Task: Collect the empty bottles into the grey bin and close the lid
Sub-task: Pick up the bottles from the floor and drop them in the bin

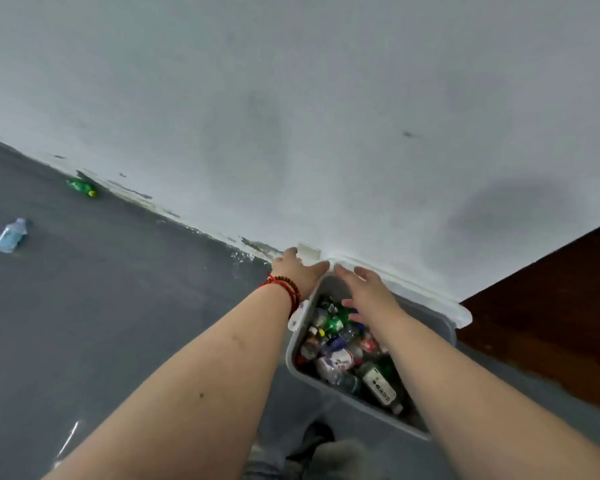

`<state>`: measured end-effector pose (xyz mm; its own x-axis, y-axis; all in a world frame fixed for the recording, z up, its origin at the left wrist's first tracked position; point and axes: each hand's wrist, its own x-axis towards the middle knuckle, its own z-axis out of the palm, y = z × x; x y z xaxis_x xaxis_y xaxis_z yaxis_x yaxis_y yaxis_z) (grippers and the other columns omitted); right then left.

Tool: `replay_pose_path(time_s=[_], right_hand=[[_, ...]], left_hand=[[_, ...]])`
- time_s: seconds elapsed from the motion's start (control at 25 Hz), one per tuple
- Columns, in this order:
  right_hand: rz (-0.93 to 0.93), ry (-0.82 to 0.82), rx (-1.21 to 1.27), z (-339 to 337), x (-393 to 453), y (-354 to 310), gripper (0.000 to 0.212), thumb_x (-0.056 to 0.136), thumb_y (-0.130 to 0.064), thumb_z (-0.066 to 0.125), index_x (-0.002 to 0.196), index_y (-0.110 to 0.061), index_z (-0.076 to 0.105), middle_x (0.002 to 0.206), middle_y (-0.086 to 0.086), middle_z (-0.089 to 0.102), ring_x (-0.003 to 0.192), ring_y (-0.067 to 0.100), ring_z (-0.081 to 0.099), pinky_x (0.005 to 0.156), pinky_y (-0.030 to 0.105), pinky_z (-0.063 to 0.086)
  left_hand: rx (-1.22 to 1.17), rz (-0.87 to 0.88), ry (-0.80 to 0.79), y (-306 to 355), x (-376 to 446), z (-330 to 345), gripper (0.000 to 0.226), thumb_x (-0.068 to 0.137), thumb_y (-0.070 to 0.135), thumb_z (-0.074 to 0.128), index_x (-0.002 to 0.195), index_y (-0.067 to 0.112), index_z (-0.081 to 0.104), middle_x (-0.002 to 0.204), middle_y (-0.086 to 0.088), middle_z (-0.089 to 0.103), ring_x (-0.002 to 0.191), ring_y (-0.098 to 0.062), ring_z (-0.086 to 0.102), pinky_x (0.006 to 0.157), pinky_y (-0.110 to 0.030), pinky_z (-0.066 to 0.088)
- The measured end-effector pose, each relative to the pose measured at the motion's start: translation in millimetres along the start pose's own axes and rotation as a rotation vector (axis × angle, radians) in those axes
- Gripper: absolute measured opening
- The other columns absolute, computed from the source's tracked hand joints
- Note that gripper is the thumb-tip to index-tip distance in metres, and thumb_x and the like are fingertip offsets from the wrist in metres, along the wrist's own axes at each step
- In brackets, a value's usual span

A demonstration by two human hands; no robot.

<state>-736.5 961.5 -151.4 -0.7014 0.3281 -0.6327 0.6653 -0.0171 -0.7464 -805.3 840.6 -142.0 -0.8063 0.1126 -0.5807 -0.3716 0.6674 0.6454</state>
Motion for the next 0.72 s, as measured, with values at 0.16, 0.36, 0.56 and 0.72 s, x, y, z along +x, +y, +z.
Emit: replay_pose_path(time_s=[0.16,0.36,0.56,0.72], right_hand=[[-0.085,-0.058,-0.062,49.7,-21.7,-49.9,0.073,0.080,-0.056,0.060,0.140,-0.025,0.033,0.139,0.005,0.045,0.109,0.025,0.057,0.099,0.043,0.044],[-0.134,-0.155,-0.144,176.1,-41.0,-95.4,0.072,0.082,-0.053,0.060,0.141,-0.022,0.032,0.119,0.002,0.054,0.095,0.021,0.062,0.092,0.039,0.047],[-0.218,-0.349,-0.296,346.8,-64.0,-146.8,0.066,0.086,-0.051,0.056,0.141,-0.022,0.032,0.111,0.000,0.049,0.086,0.018,0.063,0.070,0.030,0.047],[-0.228,-0.471,-0.346,468.8,-80.9,-171.8,0.064,0.088,-0.048,0.055,0.141,-0.019,0.034,0.123,0.003,0.049,0.083,0.019,0.061,0.064,0.028,0.045]], left_hand=[[-0.198,-0.078,0.136,-21.2,-14.9,-75.3,0.075,0.086,0.046,0.055,0.146,0.015,0.024,0.148,-0.015,0.032,0.131,-0.033,0.040,0.102,-0.038,0.037],[-0.332,-0.129,0.285,-91.1,-24.8,-191.8,0.075,0.085,0.049,0.054,0.146,0.018,0.023,0.148,-0.011,0.029,0.130,-0.031,0.039,0.102,-0.038,0.037],[-0.424,-0.254,0.509,-198.3,-30.0,-340.5,0.076,0.085,0.050,0.055,0.146,0.017,0.023,0.149,-0.013,0.027,0.132,-0.031,0.037,0.108,-0.038,0.034],[-0.490,-0.335,0.629,-279.8,-38.4,-434.9,0.077,0.085,0.052,0.054,0.146,0.017,0.023,0.148,-0.013,0.027,0.130,-0.032,0.039,0.104,-0.037,0.037]])
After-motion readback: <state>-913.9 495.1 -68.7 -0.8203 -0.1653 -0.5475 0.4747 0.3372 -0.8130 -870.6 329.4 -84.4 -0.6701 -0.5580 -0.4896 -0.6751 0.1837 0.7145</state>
